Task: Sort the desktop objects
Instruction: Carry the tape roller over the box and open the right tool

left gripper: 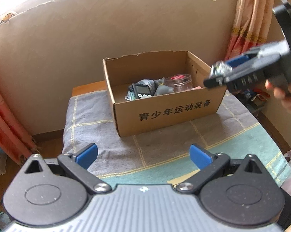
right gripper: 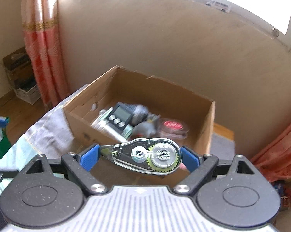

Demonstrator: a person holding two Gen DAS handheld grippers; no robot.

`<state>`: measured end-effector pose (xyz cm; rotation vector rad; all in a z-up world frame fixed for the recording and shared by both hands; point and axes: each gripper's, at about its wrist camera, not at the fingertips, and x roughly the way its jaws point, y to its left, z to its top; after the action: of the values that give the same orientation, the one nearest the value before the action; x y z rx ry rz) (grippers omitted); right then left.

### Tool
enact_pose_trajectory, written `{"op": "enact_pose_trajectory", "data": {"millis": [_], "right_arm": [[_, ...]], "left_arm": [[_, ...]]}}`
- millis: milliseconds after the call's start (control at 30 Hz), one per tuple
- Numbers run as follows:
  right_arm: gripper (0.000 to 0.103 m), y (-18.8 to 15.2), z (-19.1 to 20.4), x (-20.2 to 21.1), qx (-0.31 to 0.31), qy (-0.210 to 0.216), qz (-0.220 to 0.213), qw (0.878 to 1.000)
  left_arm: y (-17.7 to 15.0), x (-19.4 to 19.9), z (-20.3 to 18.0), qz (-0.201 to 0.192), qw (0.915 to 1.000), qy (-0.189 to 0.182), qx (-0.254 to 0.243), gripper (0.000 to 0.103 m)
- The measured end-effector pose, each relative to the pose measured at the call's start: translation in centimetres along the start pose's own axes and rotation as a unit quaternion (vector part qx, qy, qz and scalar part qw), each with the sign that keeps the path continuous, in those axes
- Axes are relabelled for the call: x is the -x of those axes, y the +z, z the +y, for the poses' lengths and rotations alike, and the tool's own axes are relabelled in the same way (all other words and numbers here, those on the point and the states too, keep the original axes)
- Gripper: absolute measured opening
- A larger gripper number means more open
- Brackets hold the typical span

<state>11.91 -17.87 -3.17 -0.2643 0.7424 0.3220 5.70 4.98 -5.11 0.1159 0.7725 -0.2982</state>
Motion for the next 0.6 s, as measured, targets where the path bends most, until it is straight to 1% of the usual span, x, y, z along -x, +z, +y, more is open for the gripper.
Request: {"op": "enact_pose_trajectory", "data": {"millis": [133,267,367,533,600], "right_arm": [[0.093,1.6,-1.4,-0.9,-0.006,-0.009,0.002,1.000],[0.093,3.1,-2.5,-3.1,-0.020,-0.018,0.009,1.000],[0.093,4.2,-2.8,-5.0,-0.017,-0.023,0.018,0.999],[0.093,6.1,-3.3,-8.4,-0.013,-0.026,0.035,0.999],[0.093,6.9,-3.4,-9.5,-0.010,-0.028,0.040,0.999]], "left_arm": [[-0.1,-0.3,-0.3,0.007,1.0000,-0.005,-0.002,0.101],[-0.2,-0.7,-0.5,0.010,0.9999,-0.006,-0.006,0.101],[-0.2,-0.9,-0.4,0.012,0.9999,-0.007,-0.004,0.101],[-0.4,-1.7,0.0,0.018,0.9998,0.000,0.000,0.101],[-0.4,-2.0,0.1,0.019,0.9998,0.009,-0.002,0.101]]}}
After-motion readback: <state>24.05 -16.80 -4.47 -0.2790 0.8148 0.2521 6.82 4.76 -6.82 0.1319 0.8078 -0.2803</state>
